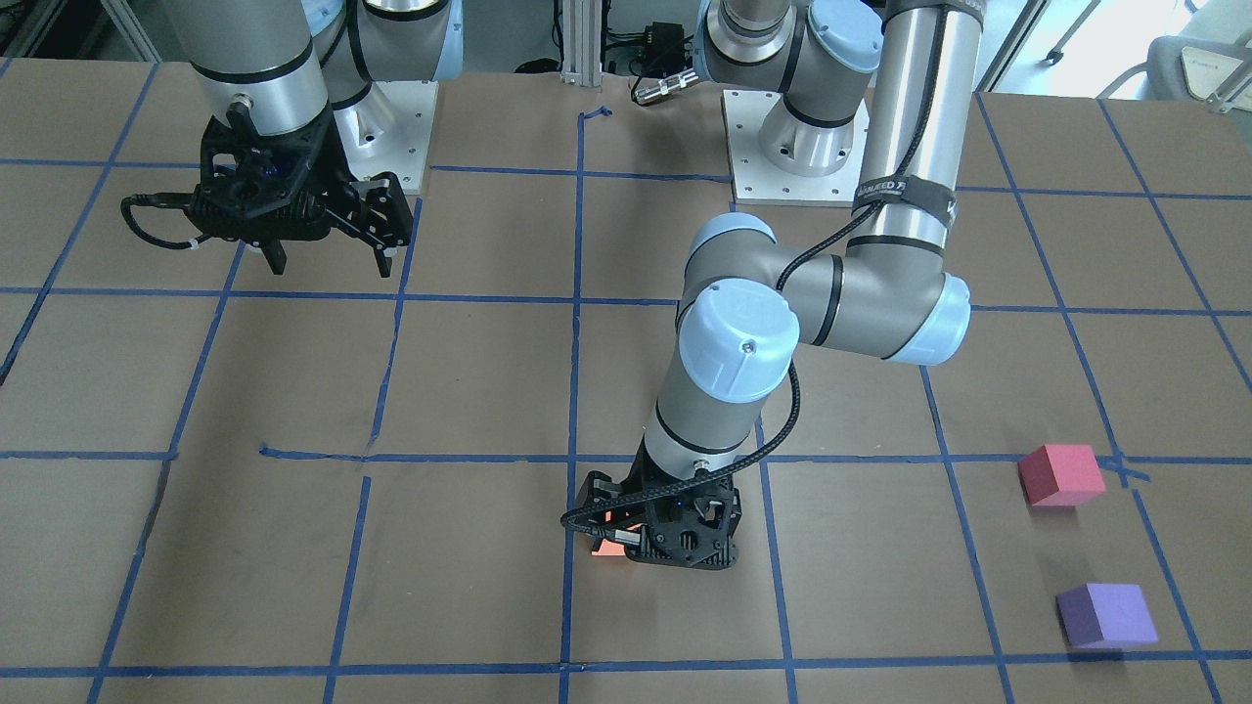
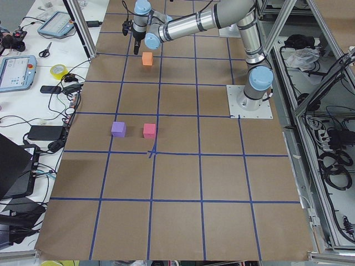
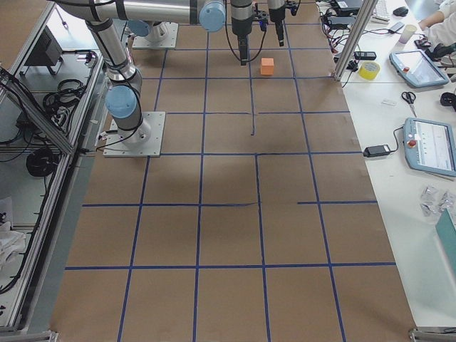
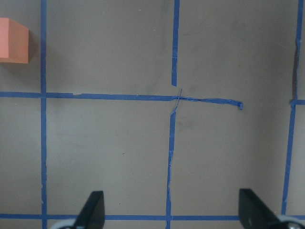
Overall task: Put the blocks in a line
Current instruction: 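Reach the left gripper to the orange block and grasp it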
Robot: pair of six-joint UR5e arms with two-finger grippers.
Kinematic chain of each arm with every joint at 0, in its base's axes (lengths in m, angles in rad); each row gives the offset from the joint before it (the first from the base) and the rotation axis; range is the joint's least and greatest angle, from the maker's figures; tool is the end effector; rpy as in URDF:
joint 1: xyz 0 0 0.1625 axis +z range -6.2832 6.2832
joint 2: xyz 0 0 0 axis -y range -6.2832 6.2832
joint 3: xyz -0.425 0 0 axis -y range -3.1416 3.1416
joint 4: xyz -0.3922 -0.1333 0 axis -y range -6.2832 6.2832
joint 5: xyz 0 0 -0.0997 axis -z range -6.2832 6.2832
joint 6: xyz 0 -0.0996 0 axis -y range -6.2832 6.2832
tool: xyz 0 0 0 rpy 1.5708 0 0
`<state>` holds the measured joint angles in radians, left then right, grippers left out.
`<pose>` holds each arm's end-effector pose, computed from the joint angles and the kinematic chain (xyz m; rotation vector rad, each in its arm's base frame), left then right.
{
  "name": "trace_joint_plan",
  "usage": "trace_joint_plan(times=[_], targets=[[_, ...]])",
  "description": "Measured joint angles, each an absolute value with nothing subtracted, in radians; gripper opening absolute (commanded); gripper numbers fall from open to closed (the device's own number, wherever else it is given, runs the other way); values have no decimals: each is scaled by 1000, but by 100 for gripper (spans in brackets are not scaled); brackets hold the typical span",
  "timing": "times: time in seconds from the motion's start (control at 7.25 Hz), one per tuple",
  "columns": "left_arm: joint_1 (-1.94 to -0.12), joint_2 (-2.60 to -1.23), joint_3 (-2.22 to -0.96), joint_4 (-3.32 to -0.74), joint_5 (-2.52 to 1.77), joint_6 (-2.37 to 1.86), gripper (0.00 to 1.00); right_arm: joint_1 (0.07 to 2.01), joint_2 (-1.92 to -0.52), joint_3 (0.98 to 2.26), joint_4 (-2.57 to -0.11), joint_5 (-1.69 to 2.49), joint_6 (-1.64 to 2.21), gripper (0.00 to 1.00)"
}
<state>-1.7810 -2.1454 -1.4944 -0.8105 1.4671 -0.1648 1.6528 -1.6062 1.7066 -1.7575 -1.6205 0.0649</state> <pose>-0.2860 -0.6522 0.2620 -0.0877 -2.9693 0.3559 0.1675 -0.4709 0.4574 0.0231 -3.0952 0.1389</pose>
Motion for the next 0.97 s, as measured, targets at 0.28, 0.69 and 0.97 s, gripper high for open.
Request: trace_joint_plan(times=[0.28, 0.69, 0.97], targets=[[-1796, -2184, -1492, -821, 1492, -165, 100, 1650, -1610, 1705, -1758, -1610, 54, 100], [-1833, -2214, -1490, -868, 1526, -231, 100, 1610, -1617, 1703, -1741, -1598, -23, 100], [-1846, -2226, -1493, -875, 1502, -263, 100, 1600, -1617, 1702, -1743, -1551, -24, 100]])
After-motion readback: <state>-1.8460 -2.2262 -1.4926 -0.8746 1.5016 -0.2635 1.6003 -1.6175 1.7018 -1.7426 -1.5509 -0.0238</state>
